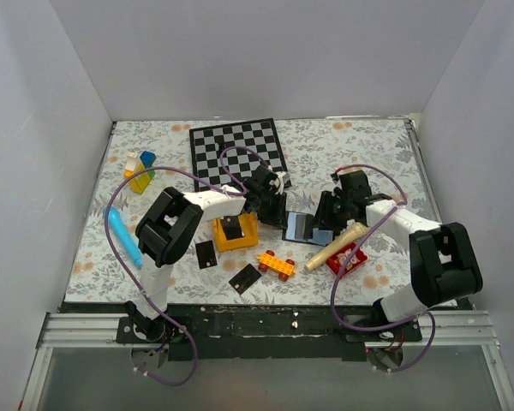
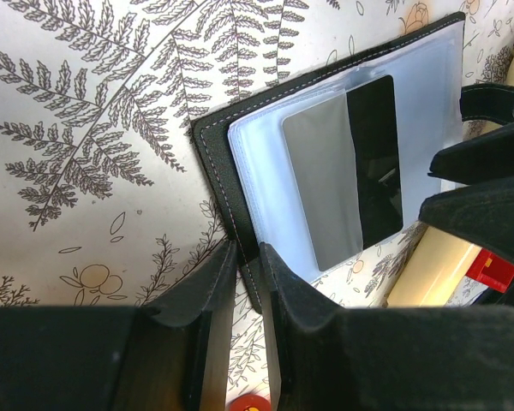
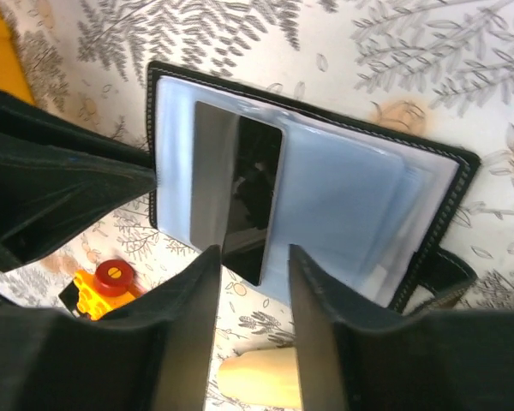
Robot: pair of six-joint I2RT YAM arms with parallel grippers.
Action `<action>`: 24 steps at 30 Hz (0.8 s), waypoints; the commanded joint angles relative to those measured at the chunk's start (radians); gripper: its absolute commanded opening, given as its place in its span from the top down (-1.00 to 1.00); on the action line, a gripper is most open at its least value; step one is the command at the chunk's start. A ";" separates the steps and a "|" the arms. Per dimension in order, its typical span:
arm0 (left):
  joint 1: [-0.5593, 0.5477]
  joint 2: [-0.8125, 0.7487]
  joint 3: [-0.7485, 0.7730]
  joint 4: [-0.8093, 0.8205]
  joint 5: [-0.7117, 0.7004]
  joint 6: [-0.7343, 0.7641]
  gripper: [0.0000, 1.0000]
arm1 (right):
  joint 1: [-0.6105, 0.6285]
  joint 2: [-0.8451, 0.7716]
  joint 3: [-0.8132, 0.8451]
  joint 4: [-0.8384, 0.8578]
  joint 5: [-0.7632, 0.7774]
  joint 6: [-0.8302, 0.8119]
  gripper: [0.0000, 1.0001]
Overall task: Put the credit cards into the card holder
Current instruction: Insert the credit card into the card holder.
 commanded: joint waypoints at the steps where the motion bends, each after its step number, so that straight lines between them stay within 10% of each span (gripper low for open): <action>1: -0.012 0.030 -0.014 -0.036 -0.006 0.008 0.66 | 0.002 -0.033 0.052 -0.093 0.101 -0.031 0.35; 5: -0.012 0.032 -0.012 -0.035 -0.004 0.008 0.66 | 0.002 0.008 0.067 -0.083 0.090 -0.021 0.97; 24: -0.012 0.027 -0.017 -0.036 -0.003 0.008 0.66 | 0.039 0.134 0.130 -0.051 0.075 -0.019 0.97</action>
